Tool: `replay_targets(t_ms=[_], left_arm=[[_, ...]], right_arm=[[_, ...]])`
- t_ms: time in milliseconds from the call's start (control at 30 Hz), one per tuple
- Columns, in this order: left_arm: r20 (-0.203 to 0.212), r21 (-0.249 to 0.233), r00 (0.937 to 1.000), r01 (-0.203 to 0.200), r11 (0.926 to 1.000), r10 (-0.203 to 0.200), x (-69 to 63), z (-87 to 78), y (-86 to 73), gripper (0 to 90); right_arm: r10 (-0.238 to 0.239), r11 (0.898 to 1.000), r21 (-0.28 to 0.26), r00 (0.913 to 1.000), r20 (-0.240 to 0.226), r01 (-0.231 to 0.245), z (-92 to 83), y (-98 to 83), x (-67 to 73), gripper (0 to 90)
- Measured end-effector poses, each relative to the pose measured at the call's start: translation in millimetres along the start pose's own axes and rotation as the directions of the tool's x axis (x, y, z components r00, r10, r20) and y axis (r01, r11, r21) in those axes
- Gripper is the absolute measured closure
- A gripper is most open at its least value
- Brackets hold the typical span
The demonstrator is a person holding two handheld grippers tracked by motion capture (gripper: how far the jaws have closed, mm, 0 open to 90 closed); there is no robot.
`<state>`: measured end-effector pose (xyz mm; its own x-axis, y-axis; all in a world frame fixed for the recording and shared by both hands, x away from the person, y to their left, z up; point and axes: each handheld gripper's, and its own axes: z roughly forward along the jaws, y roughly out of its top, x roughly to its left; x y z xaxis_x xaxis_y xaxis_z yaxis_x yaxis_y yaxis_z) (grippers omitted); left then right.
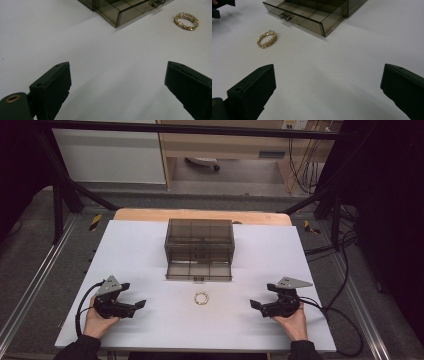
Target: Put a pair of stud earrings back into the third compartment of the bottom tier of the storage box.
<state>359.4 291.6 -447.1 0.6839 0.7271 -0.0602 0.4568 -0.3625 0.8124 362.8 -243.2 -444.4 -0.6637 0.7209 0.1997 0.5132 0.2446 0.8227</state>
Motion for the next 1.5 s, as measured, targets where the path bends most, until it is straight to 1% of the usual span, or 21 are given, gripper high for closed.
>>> replay_targets(t_ms=[100, 133, 233, 300, 367, 400, 433, 467, 500, 633, 767, 867, 900, 933, 1000, 1067, 1233, 1333, 1500], left_arm=[[0.003, -0.002, 1.0, 0.004, 1.0, -0.004, 0.2, -0.5, -0.6, 6.8], [0.004, -0.003, 1.0, 0.005, 1.0, -0.005, 0.4, -0.7, -0.8, 6.8], [0.005, -0.002, 1.0, 0.002, 1.0, -0.002, 0.1, -1.1, -1.0, 6.8], [0.005, -0.004, 1.0, 0.001, 1.0, -0.001, -0.2, -1.4, -0.9, 6.8], [0.004, -0.003, 1.0, 0.002, 1.0, -0.002, -0.2, -1.4, -1.0, 6.7], [0.004, -0.003, 1.0, 0.002, 1.0, -0.002, -0.2, -1.4, -1.0, 6.8], [0.003, -0.002, 1.0, 0.003, 1.0, -0.003, 0.0, -1.2, -1.0, 6.8], [0.004, -0.001, 1.0, 0.004, 1.0, -0.004, 0.2, -0.9, -1.1, 6.8], [0.004, -0.001, 1.0, 0.004, 1.0, -0.004, 0.3, -0.8, -1.1, 6.7], [0.005, -0.001, 1.0, 0.004, 1.0, -0.004, 0.1, -0.8, -1.0, 6.7], [0.004, -0.001, 1.0, 0.007, 1.0, -0.007, 0.0, -0.4, -1.0, 6.6], [0.004, -0.001, 1.0, 0.009, 1.0, -0.009, 0.4, -0.5, -1.1, 6.6], [0.004, 0.0, 1.0, 0.009, 1.0, -0.009, 0.5, -0.4, -1.1, 6.6], [0.003, 0.002, 1.0, 0.008, 1.0, -0.008, 0.6, -0.2, -1.2, 6.6], [0.003, 0.003, 1.0, 0.008, 1.0, -0.008, 0.8, -0.1, -1.2, 6.6], [0.002, 0.003, 1.0, 0.009, 1.0, -0.009, 1.1, -0.2, -1.3, 6.6], [0.0, 0.003, 0.9999, 0.011, 0.9999, -0.011, 1.7, -0.6, -1.8, 6.6], [0.001, 0.003, 0.9999, 0.014, 0.9999, -0.014, 1.6, -0.4, -1.6, 6.6], [0.001, 0.007, 0.9999, 0.013, 0.9999, -0.013, 1.5, 0.4, -1.7, 6.6]], right_arm=[[0.004, 1.0, 0.004, 0.9999, -0.011, -0.004, 3.2, 2.2, 4.2, 0.7], [-0.009, 1.0, 0.006, 0.9999, -0.014, 0.009, 6.7, 4.6, 8.9, 0.7], [-0.02, 1.0, 0.009, 0.9995, -0.023, 0.02, 11.7, 9.3, 17.9, 0.7], [-0.038, 0.999, 0.015, 0.999, -0.024, 0.038, 15.6, 13.2, 24.1, 0.7], [-0.043, 0.999, 0.015, 0.9986, -0.03, 0.043, 20.1, 17.1, 30.4, 0.9], [-0.043, 0.999, 0.015, 0.9986, -0.03, 0.043, 20.1, 17.1, 30.4, 0.9], [-0.045, 0.999, 0.016, 0.9982, -0.04, 0.046, 24.5, 20.7, 35.9, 1.0], [-0.045, 0.999, 0.016, 0.9982, -0.04, 0.046, 24.5, 20.7, 35.9, 1.0], [-0.051, 0.998, 0.018, 0.9978, -0.043, 0.052, 29.1, 23.7, 40.8, 1.2], [-0.053, 0.998, 0.032, 0.9975, -0.046, 0.054, 38.3, 28.8, 48.2, 1.5], [-0.046, 0.998, 0.037, 0.9975, -0.053, 0.048, 44.9, 33.0, 52.5, 2.1], [-0.045, 0.998, 0.046, 0.997, -0.064, 0.048, 54.7, 38.9, 59.3, 3.6], [-0.045, 0.998, 0.046, 0.997, -0.064, 0.048, 54.7, 38.9, 59.3, 3.6], [-0.051, 0.997, 0.057, 0.9967, -0.063, 0.055, 60.2, 41.5, 62.7, 4.5], [-0.049, 0.997, 0.063, 0.9966, -0.067, 0.054, 65.9, 43.6, 65.4, 5.3], [-0.06, 0.995, 0.074, 0.9965, -0.058, 0.064, 71.3, 46.0, 68.6, 6.7], [-0.067, 0.993, 0.095, 0.9962, -0.055, 0.072, 82.1, 50.5, 74.3, 10.7], [-0.07, 0.992, 0.1, 0.9954, -0.066, 0.077, 92.8, 53.9, 78.8, 15.6], [-0.075, 0.99, 0.112, 0.9935, -0.085, 0.085, 103.7, 56.7, 84.6, 23.2]])
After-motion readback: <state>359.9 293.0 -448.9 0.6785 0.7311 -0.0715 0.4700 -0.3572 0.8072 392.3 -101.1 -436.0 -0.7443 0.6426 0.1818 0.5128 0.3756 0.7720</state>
